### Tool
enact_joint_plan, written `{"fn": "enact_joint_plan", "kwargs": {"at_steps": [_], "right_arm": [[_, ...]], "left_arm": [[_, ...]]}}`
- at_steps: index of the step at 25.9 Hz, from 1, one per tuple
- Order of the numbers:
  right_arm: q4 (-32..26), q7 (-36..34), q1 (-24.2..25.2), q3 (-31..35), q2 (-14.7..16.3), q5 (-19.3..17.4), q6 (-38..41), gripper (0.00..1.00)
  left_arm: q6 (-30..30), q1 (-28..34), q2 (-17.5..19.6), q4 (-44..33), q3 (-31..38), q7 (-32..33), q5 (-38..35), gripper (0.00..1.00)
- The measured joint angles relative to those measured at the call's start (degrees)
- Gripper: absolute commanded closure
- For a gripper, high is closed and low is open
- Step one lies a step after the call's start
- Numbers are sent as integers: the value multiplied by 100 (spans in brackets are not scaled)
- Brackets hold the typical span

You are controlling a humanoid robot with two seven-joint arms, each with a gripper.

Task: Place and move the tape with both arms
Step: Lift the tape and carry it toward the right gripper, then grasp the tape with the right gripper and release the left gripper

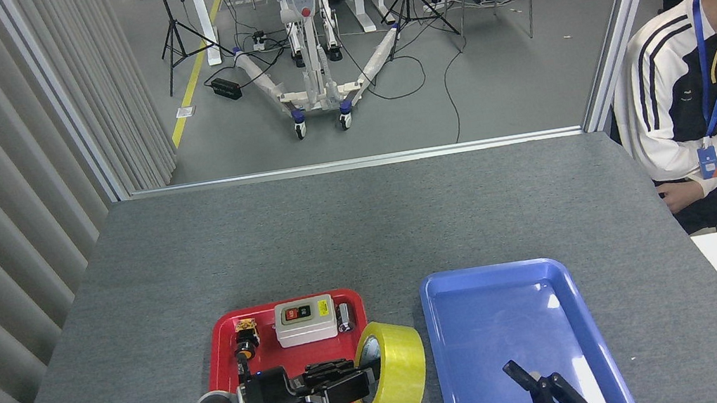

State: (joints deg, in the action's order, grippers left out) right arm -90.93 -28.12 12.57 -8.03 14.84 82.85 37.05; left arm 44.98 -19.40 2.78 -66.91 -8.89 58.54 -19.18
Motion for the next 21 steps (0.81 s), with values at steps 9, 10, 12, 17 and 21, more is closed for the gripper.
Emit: {"fn": "enact_joint_plan", "kwargs": {"at_steps": [9, 10, 12, 17, 21], "right_arm": [[-54, -33, 32, -527, -32, 67, 110, 10], [-51, -33, 31, -576, -43, 73, 71, 18], [-45, -21, 27, -674, -71, 103, 17, 46], [-29, 9, 27, -811, -98, 363, -6, 95], [-15, 21, 27, -876, -104, 557, -10, 100]], "left_arm": [[5, -1, -88, 92, -409, -2, -155, 100], [5, -1, -96, 93, -433, -2, -164, 100], [5, -2, -115, 96, -466, -2, -174, 100], [5, -2, -155, 98, -533, -2, -184, 100], [27, -1, -177, 110, -576, 37, -187, 49]]}}
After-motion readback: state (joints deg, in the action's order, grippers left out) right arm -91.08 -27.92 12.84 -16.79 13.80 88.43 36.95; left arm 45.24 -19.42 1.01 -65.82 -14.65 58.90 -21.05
